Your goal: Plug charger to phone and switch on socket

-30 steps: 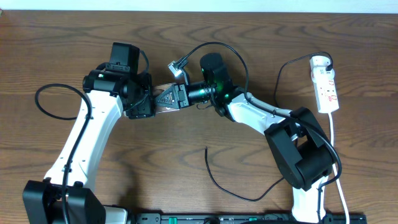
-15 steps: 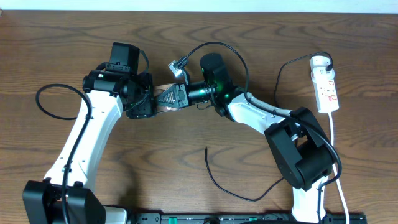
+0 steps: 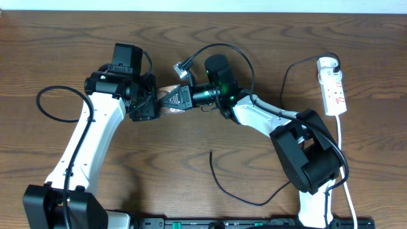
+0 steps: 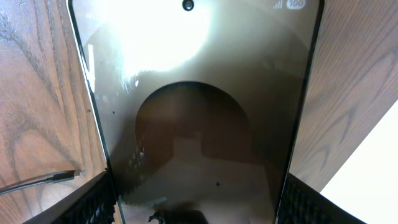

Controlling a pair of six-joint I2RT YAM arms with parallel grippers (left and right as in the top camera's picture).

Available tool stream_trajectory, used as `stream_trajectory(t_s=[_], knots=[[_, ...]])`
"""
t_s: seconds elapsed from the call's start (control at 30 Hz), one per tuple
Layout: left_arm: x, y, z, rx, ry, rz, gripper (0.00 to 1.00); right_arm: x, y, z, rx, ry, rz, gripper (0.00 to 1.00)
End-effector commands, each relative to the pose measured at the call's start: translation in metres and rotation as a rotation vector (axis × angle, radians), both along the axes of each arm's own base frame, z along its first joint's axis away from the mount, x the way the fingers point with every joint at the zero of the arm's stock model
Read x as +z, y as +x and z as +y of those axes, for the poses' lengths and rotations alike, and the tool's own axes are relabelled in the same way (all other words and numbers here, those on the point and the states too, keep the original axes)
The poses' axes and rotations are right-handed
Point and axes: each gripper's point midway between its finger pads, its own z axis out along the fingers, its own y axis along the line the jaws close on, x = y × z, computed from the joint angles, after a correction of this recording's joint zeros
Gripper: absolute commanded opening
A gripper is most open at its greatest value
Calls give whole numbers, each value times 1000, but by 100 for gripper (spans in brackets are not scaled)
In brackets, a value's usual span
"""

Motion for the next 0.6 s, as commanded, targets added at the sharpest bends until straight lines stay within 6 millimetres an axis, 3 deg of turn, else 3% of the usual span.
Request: stream_trajectory(t_s=[0.0, 0.07, 0.27, 0.4, 0.57], knots=[[1, -1, -2, -18, -6, 2, 52, 13, -1, 2, 20, 30, -19, 1], [1, -1, -2, -33, -1, -2, 70, 13, 4, -2, 8, 30, -19, 1], [2, 0, 0, -118, 10, -25, 87, 13, 24, -18, -40, 30, -20, 1], [5, 2, 2, -165, -24, -47, 88, 13, 38, -32, -81, 28, -23, 1], [17, 20, 13, -267, -39, -168, 88, 14, 64, -57, -152, 31, -33, 1]])
